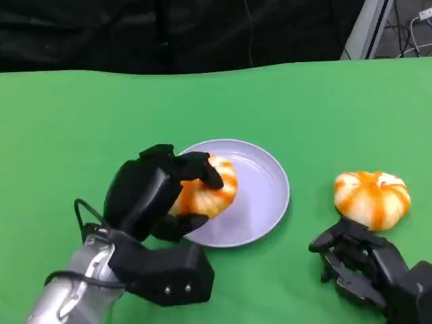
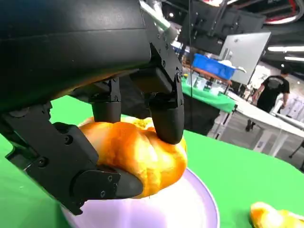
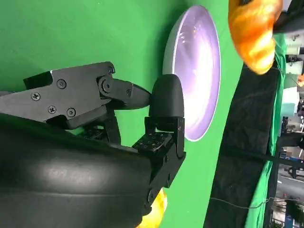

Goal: Grasp the bread from the table and place it into the plate.

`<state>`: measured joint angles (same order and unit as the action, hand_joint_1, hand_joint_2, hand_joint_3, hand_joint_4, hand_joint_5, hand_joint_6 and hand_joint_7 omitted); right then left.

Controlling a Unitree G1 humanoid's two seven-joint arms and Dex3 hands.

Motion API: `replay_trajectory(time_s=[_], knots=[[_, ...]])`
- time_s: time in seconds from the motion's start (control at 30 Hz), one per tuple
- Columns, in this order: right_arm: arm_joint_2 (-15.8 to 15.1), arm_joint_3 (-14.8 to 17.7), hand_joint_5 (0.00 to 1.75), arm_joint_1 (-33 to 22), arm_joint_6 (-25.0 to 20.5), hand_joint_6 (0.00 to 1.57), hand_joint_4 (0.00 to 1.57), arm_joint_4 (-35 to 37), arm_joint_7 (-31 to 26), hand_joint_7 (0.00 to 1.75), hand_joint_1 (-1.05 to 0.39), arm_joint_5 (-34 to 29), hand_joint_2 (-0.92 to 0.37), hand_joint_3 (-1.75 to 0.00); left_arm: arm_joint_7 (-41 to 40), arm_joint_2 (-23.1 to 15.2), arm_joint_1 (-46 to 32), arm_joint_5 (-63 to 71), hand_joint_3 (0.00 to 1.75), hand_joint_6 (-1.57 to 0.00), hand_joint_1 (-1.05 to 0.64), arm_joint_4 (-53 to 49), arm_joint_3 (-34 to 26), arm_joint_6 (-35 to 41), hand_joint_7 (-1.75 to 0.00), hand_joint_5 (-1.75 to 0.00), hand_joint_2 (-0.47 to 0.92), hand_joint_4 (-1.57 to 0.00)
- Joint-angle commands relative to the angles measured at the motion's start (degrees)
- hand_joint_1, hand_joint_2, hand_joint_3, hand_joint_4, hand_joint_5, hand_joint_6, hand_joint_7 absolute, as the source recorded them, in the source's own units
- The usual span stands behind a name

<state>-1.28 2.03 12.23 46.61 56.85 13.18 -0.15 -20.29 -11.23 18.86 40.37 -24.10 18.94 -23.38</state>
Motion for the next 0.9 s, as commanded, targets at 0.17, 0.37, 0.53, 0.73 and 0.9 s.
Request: replay_trajectory(time_s=[0.17, 0.37, 0.53, 0.73, 0.9], knots=[[-0.5, 0.0, 1.74, -0.6, 0.2, 0.66, 0.6, -0.1, -0.7, 1.24, -0.24, -0.1, -0.92, -0.51, -0.6, 2.2, 6.8, -1.0, 0.71, -0.81, -0.16, -9.8, 2.0, -1.6, -1.22, -1.75, 0.65, -0.71], [-0.3, -0.1, 1.73, -0.9, 0.6, 0.66, 0.62, -0.2, -0.4, 1.23, -0.23, 0.2, -0.92, -0.51, -0.9, 3.7, 10.0, -1.2, 0.67, -0.79, -0.13, -15.3, 3.1, -2.7, -1.24, -1.75, 0.68, -0.7], [-0.2, -0.3, 1.71, -0.9, 0.5, 0.66, 0.62, -0.6, -1.1, 1.23, -0.24, -0.3, -0.92, -0.51, -1.1, 4.9, 13.5, -1.3, 0.54, -0.84, -0.11, -21.7, 4.3, -3.6, -1.1, -1.73, 0.75, -0.69], [-0.1, -0.4, 1.73, -1.0, 0.2, 0.67, 0.64, -0.8, -1.1, 1.23, -0.24, -0.1, -0.92, -0.51, -1.1, 6.4, 17.3, -2.1, 0.34, -0.94, -0.11, -29.5, 5.5, -5.4, -0.81, -1.59, 0.85, -0.72], [0.0, -0.6, 1.72, -1.1, 0.2, 0.67, 0.63, -1.0, -1.6, 1.23, -0.24, -0.5, -0.92, -0.51, -0.5, 6.7, 18.9, -3.0, 0.23, -0.98, -0.11, -33.5, 6.0, -7.1, -0.65, -1.49, 0.91, -0.74]])
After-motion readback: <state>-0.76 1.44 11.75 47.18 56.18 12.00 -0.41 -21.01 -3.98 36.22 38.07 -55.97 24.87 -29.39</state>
